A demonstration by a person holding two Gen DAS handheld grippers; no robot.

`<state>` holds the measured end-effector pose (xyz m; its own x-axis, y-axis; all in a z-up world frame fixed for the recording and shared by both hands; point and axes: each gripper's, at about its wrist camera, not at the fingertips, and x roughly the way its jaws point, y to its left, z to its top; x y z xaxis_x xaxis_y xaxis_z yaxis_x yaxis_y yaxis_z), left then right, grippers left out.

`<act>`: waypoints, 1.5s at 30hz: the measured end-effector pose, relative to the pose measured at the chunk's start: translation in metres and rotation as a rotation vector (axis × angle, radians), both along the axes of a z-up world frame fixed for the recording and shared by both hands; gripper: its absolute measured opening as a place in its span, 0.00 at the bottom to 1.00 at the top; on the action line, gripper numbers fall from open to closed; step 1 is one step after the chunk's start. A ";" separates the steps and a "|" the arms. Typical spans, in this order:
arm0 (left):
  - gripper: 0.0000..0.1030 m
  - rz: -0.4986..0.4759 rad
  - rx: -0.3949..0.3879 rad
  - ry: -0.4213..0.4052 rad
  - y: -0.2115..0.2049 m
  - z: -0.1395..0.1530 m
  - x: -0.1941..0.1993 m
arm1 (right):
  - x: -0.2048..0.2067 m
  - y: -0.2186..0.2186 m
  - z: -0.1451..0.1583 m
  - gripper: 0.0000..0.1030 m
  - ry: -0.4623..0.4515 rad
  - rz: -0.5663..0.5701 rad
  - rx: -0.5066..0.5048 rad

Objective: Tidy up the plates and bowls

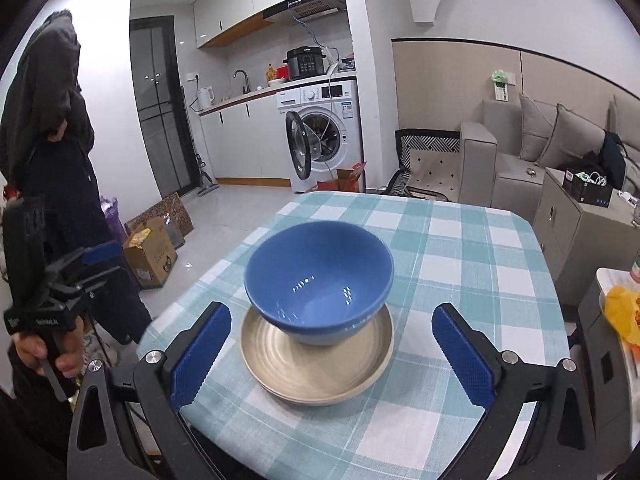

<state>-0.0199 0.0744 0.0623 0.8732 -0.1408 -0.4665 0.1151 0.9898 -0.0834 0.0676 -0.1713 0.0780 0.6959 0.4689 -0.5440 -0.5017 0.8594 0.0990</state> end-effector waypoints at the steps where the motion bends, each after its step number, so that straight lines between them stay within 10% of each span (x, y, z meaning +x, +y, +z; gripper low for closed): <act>1: 1.00 0.003 0.004 0.002 -0.003 -0.003 -0.001 | -0.002 0.001 -0.009 1.00 -0.002 -0.004 -0.016; 20: 1.00 0.083 0.022 -0.058 -0.042 -0.061 0.000 | -0.028 -0.007 -0.084 1.00 -0.090 -0.001 0.011; 45: 1.00 0.081 0.063 -0.038 -0.052 -0.082 0.009 | -0.034 -0.014 -0.100 1.00 -0.110 0.021 0.037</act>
